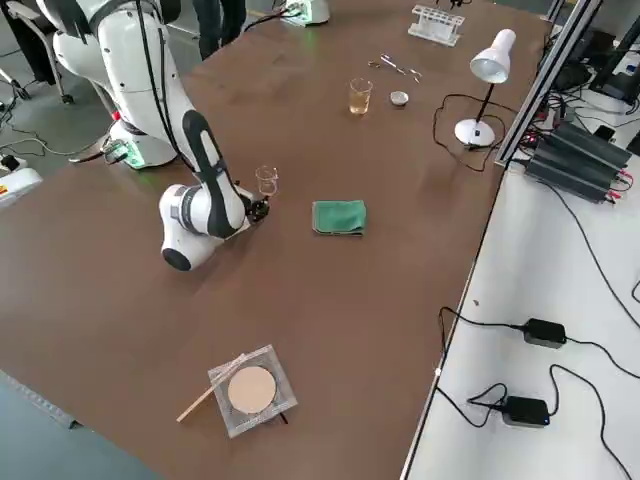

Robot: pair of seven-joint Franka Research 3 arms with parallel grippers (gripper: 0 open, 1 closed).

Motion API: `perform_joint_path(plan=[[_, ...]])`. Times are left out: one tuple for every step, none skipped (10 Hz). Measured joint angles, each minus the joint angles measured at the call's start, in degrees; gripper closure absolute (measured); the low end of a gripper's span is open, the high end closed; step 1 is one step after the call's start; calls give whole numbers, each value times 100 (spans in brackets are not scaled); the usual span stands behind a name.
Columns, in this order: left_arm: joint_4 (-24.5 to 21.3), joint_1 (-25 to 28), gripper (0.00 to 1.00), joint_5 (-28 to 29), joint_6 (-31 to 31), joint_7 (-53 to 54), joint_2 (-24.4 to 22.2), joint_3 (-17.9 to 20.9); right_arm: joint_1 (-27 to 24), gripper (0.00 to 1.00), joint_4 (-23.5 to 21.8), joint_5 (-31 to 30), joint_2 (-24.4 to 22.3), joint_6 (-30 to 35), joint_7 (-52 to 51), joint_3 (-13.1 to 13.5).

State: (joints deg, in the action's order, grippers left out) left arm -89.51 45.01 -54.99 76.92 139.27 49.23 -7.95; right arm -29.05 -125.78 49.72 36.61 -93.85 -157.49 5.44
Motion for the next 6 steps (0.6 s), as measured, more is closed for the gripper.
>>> perform_joint_path(plan=[[-11,7,35,0,0,0,13,0,0,0,-3,0,0,15,-41,-8],[-17,17,37,-1,0,0,24,0,1,0,-8,0,0,18,-77,-26],[-19,23,40,-1,0,1,32,0,4,0,-8,0,0,18,-131,-43],[-24,24,41,-1,1,1,41,0,6,0,-10,30,0,18,-172,-56],[-36,25,40,-1,1,1,52,0,15,0,-14,102,0,18,-211,-74],[-48,25,41,-1,1,1,59,0,38,0,-19,164,0,18,-241,-90]])
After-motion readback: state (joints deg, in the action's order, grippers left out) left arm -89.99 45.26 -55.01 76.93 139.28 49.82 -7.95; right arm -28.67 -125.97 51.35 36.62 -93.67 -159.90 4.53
